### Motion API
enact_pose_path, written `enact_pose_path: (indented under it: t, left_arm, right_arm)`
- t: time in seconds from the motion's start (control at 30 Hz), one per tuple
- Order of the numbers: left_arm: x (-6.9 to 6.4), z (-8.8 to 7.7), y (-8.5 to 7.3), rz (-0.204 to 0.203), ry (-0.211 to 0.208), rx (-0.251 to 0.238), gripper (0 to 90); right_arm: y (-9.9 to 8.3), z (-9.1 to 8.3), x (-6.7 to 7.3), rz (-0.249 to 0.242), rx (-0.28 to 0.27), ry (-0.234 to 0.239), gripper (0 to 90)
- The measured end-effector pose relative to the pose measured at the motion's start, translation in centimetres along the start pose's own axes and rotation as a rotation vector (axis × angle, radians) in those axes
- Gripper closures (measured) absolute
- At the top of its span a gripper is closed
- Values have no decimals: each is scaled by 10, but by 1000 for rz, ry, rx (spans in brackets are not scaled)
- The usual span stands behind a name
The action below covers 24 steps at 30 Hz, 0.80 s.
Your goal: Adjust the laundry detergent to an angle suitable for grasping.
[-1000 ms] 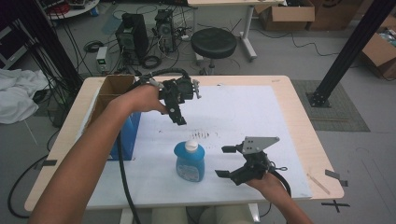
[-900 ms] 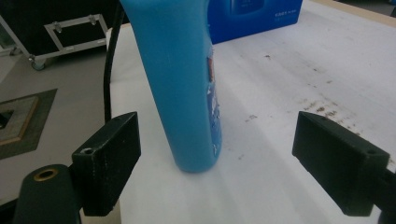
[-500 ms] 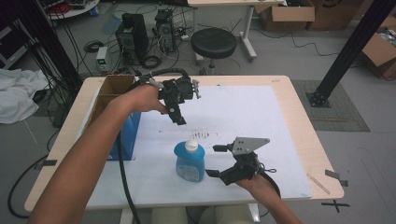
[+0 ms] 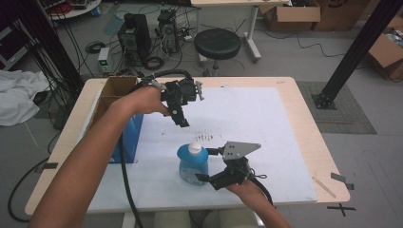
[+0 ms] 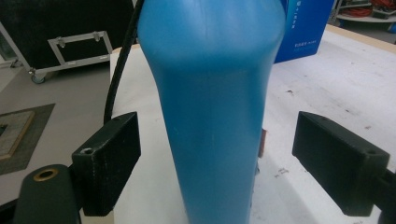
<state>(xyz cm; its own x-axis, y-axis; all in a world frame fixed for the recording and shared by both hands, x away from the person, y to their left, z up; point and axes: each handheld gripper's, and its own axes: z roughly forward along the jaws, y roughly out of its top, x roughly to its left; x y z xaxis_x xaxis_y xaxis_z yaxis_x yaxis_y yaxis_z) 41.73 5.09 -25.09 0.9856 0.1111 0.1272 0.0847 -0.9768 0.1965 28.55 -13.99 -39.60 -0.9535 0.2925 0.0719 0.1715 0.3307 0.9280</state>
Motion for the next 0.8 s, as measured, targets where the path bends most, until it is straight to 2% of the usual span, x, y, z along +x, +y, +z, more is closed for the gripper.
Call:
enact_pose_path:
  t: [0.53, 0.8]
  left_arm:
    - [0, 2, -1, -7, -4, 1, 202]
    - [1, 2, -2, -5, -4, -1, 203]
  right_arm:
    - [1, 29, 7, 6, -35, -39, 152]
    - [-2, 31, 6, 20, -54, -60, 167]
